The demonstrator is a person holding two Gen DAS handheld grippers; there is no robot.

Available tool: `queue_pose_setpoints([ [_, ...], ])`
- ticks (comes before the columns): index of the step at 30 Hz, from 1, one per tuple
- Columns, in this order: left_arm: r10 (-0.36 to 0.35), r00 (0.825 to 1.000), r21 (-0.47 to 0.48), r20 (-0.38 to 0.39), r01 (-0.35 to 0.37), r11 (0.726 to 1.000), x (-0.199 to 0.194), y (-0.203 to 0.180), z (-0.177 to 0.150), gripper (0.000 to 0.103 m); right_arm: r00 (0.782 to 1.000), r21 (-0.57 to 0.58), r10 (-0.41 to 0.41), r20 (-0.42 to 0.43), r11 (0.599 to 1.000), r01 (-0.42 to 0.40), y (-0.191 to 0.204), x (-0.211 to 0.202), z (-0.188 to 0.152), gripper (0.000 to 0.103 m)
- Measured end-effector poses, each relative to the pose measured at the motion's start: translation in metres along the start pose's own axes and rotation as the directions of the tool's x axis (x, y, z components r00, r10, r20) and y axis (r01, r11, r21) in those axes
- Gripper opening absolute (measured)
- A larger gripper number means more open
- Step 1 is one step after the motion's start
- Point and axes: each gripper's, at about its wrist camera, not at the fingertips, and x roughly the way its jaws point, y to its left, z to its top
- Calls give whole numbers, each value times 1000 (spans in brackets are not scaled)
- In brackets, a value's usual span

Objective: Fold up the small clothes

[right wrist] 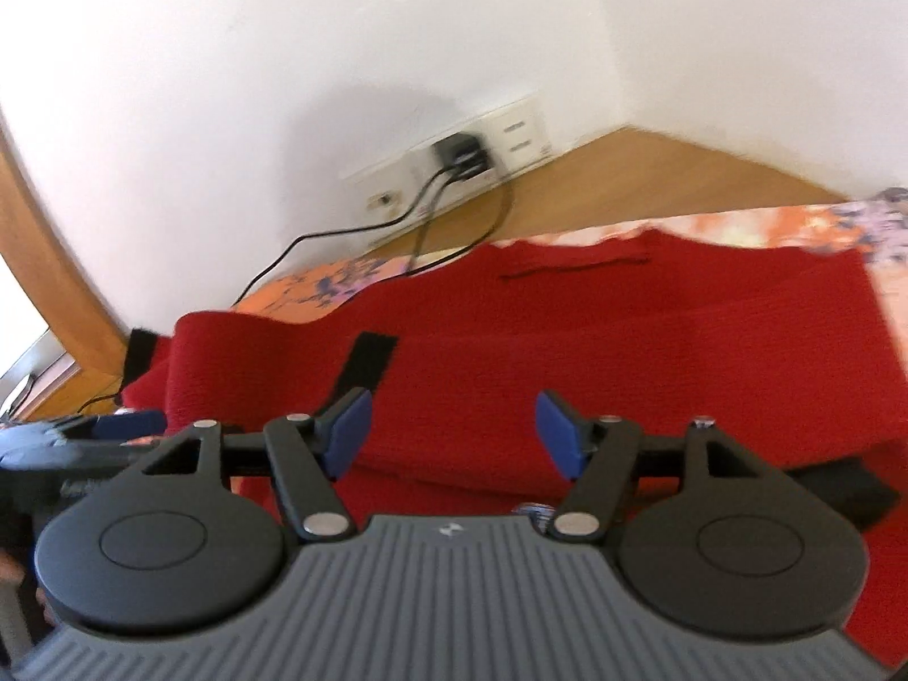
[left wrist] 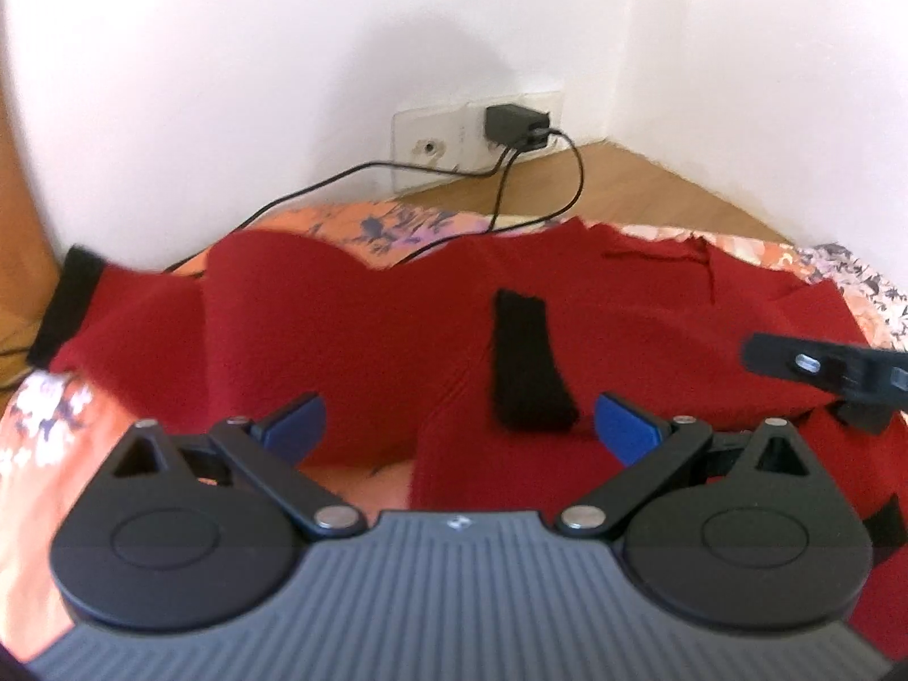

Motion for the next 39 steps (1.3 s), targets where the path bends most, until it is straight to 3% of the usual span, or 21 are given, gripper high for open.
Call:
queue_pose_setpoints([
  [10, -1, 999, 52, 39, -1, 999, 43, -33, 17, 101, 982, 124, -182, 56, 977, 174, -94, -57, 1, 73],
  [12, -8, 999, 43, 36, 7, 999, 53, -35, 19, 87, 978, 143, -203, 58, 971, 193, -110, -62, 0, 73],
  [15, -24, 1000, 15, 4, 24, 1000, 67, -36, 21, 79, 972, 163, -227, 52, 963, 216, -131, -65, -1, 74],
  [21, -15, 999, -23, -39, 14, 1000, 94, -38, 21, 78, 967, 178, -251, 38, 954, 240, -160, -58, -1, 74],
  [28, 26, 997, -33, -68, -29, 999, 115, -39, 18, 65, 957, 201, -288, 36, 940, 275, -201, -39, 14, 75],
  [35, 46, 998, -17, -45, -46, 999, 109, -41, 20, 30, 965, 243, -262, 17, 937, 251, -236, -12, 30, 76],
  [39, 37, 998, -18, -44, -38, 999, 110, -43, 19, 30, 978, 262, -208, 12, 945, 197, -244, 5, 37, 76],
])
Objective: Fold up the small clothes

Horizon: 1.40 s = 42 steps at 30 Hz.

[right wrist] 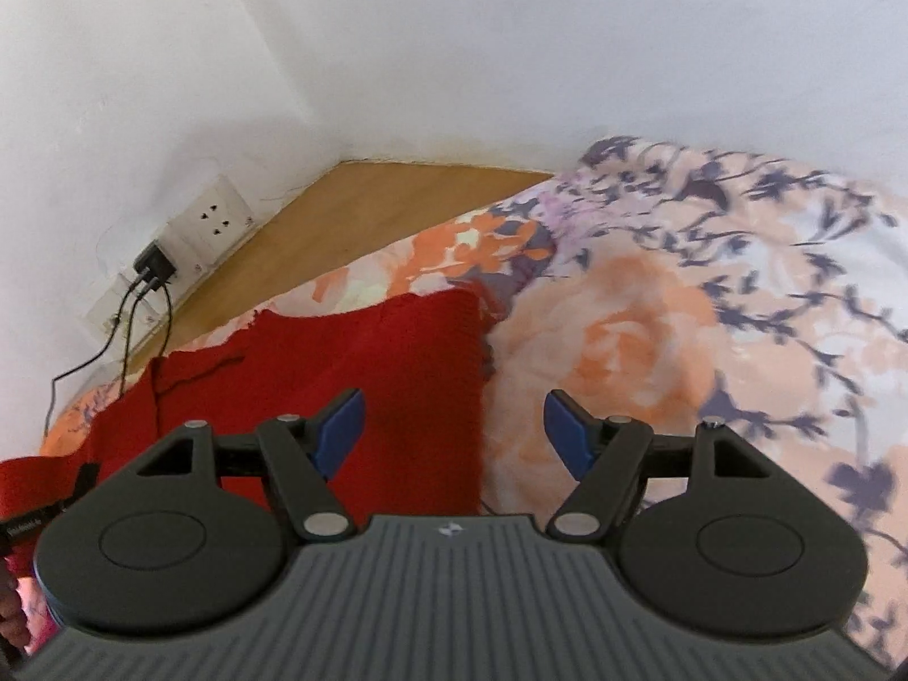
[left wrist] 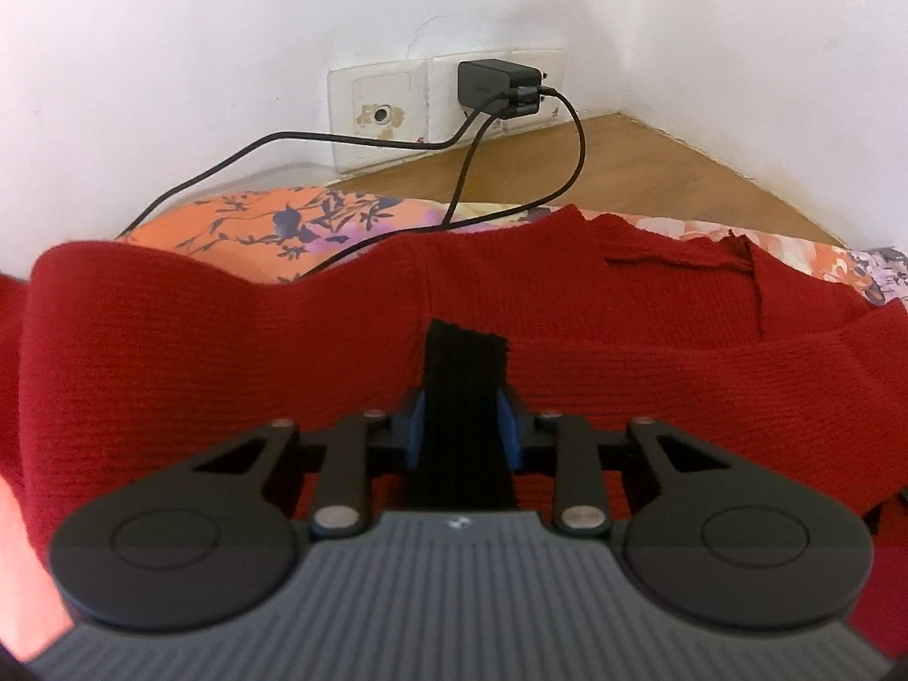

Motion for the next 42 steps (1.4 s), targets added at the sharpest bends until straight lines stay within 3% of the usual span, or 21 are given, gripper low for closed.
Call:
queue_pose_setpoints([
  [5, 0, 1000, -28, 18, 0, 1000, 5, -3, -1, 28, 999, 40, 48, -9, 998, -48, -1, 23, 5, 76],
  [6, 7, 1000, -18, 24, -6, 1000, 4, -4, -2, 16, 998, 38, 56, -8, 998, -56, -1, 24, 5, 72],
  [7, 26, 999, -1, 42, -26, 1000, 2, -7, -2, 8, 998, 34, 62, -12, 998, -62, 1, 25, 6, 48],
  [8, 36, 998, 12, 58, -37, 999, -1, -8, -2, 7, 997, 17, 73, -15, 997, -73, 4, 25, 6, 26],
  [10, 29, 995, 7, 97, -30, 1000, -9, -8, -1, 7, 997, -34, 79, 17, 996, -79, 10, 17, 5, 15],
  [14, 46, 983, 4, 177, -48, 999, -21, -11, 2, 7, 990, -71, 67, 126, 996, -58, 19, -4, 7, 14],
  [18, 70, 986, -12, 149, -69, 998, -5, -16, 4, 7, 993, -113, 6, 117, 994, 7, 23, 4, 5, 14],
  [21, 90, 991, -4, 103, -90, 996, 14, -18, -2, 8, 996, -117, -54, 67, 991, 61, 19, 21, 1, 16],
  [24, 124, 984, 33, 125, -129, 991, 17, -24, -7, 10, 996, -104, -68, 51, 992, 73, 12, 27, -3, 24],
  [26, 133, 983, 46, 123, -140, 989, 15, -26, -8, 14, 996, -107, -81, 47, 991, 85, 13, 25, -2, 47],
  [29, 136, 985, 50, 108, -142, 989, 11, -26, -7, 25, 991, -129, -120, 63, 983, 128, 18, 16, -1, 63],
  [32, 141, 986, 30, 93, -144, 989, 0, -22, -6, 47, 993, -139, -101, 68, 984, 109, 24, -1, 0, 69],
  [35, 177, 980, 29, 90, -180, 983, -15, -18, -6, 47, 997, -117, -63, 49, 991, 68, 30, -21, 0, 72],
  [42, 185, 977, -35, 102, -182, 983, -56, 5, -3, 47, 998, -119, 50, 47, 992, -44, 59, -70, -12, 78],
])
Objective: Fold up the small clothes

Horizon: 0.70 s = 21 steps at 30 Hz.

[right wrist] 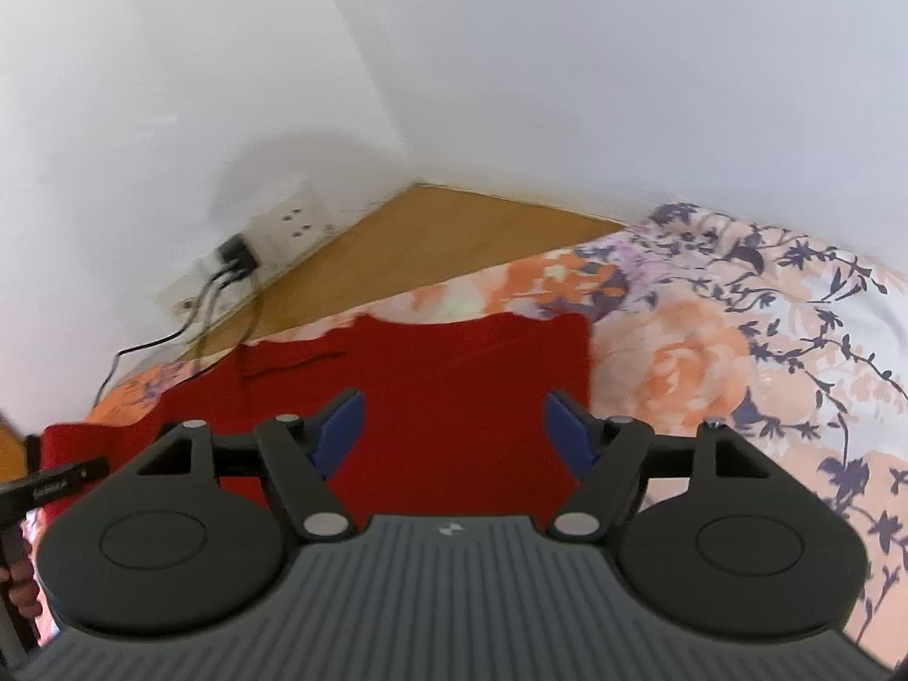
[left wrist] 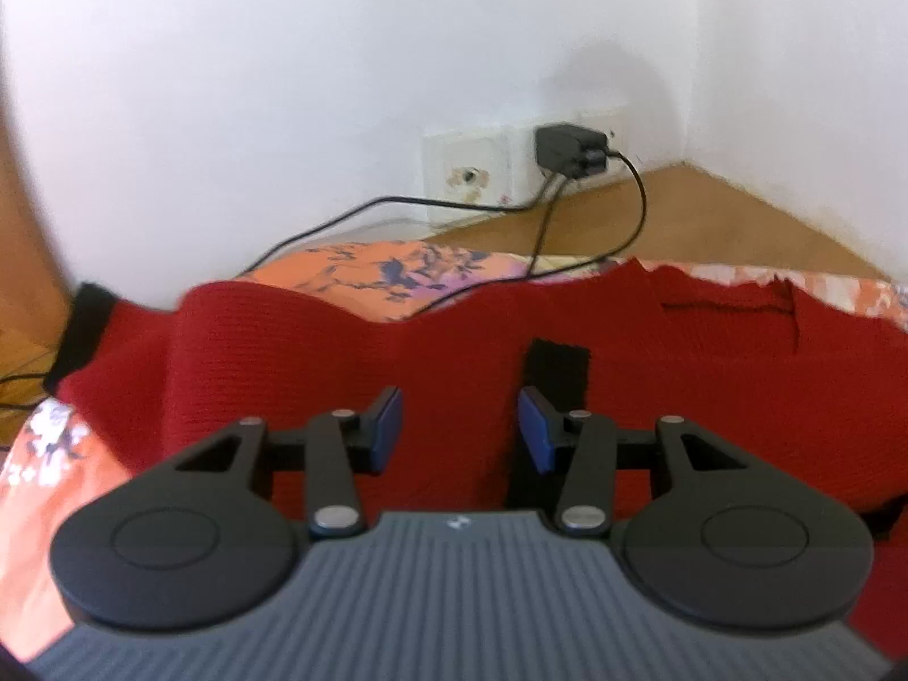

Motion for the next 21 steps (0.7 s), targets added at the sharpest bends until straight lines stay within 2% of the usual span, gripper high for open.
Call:
queue_pose_setpoints([
  [4, -21, 1000, -66, -1, 21, 998, -16, 26, 5, 47, 1000, -49, 16, -13, 999, -17, 23, -18, -9, 79],
  [9, 20, 1000, -138, -18, -22, 990, -27, 61, 11, 47, 1000, -64, 7, -22, 998, -8, 40, -34, -22, 80],
  [17, 136, 990, -199, -48, -143, 970, -23, 119, 7, 47, 999, -36, 3, -43, 999, -5, 50, -39, -43, 83],
  [19, 187, 981, -214, -53, -194, 957, -18, 133, 4, 47, 999, -27, -2, -54, 1000, 1, 52, -37, -47, 83],
  [21, 251, 965, -222, -78, -262, 939, -8, 144, 2, 47, 998, -23, -9, -65, 1000, 8, 55, -36, -51, 83],
])
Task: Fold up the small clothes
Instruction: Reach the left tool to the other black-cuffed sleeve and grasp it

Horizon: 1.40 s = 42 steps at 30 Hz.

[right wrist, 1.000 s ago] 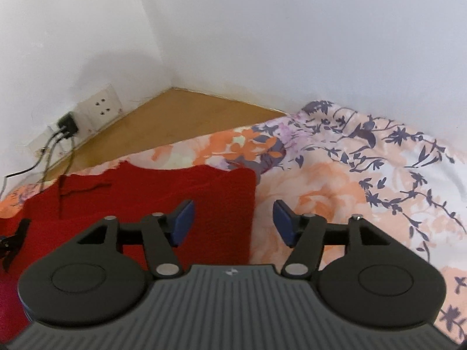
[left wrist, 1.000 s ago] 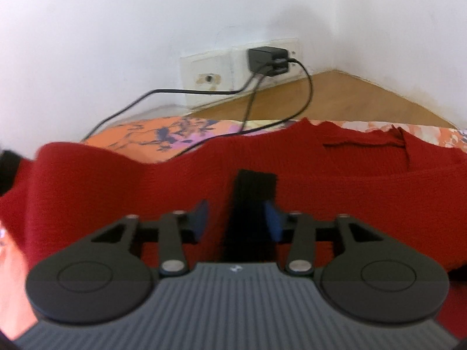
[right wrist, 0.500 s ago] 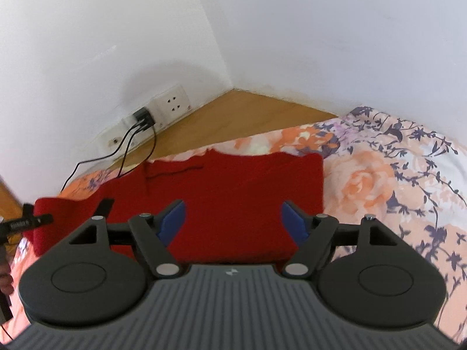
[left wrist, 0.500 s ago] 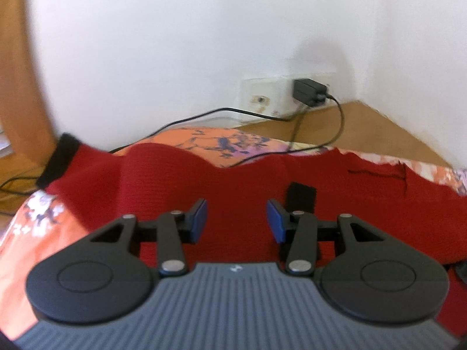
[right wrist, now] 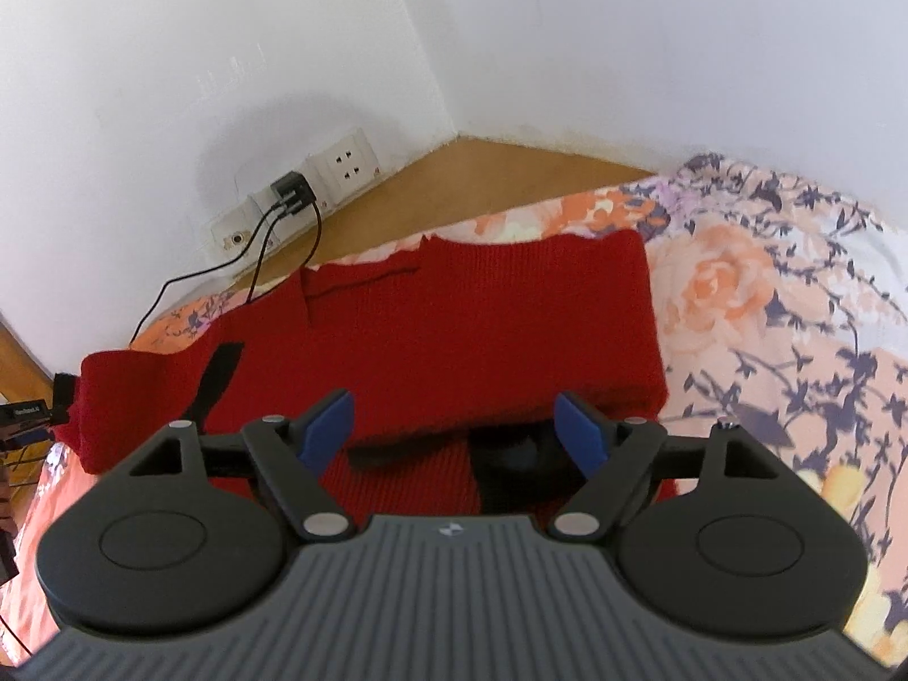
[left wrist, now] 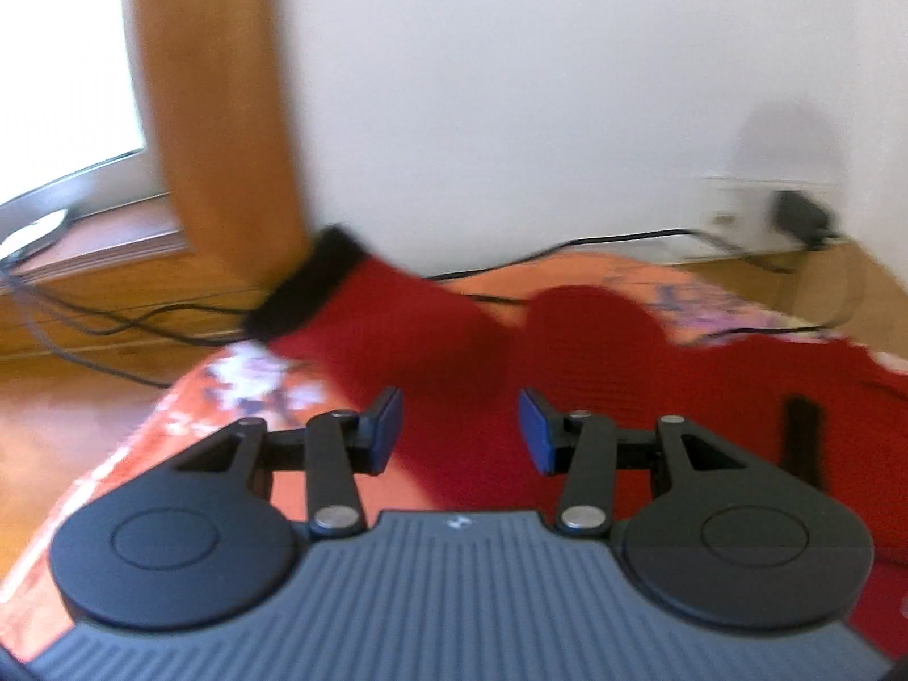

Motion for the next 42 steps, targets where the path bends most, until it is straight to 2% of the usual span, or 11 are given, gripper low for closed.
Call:
queue_pose_setpoints([
  [2, 29, 999, -27, -22, -30, 999, 14, 10, 1, 47, 1000, 6, -4, -8, 1000, 4, 2, 2, -4, 84],
  [7, 19, 998, -106, -55, -25, 994, 33, 34, 2, 47, 999, 7, -25, -29, 1000, 26, 9, 5, -12, 84],
  [12, -9, 999, -154, -52, 1, 988, 50, 49, 0, 48, 999, 2, -35, -28, 999, 35, 16, 6, -14, 84],
  [17, 6, 998, -172, -55, -15, 985, 65, 61, -1, 48, 998, -14, -49, -30, 999, 49, 25, 10, -14, 84],
  [27, -87, 996, -270, -34, 74, 960, 84, 75, -4, 48, 997, -25, -66, -45, 998, 65, 38, 21, -18, 84],
  [38, -111, 994, -253, 4, 108, 961, 92, 67, -1, 49, 995, -25, -80, -54, 997, 78, 39, 29, -20, 84],
  [42, -127, 992, -245, 17, 128, 961, 91, 64, 0, 46, 996, -27, -77, -51, 997, 76, 38, 29, -20, 84],
])
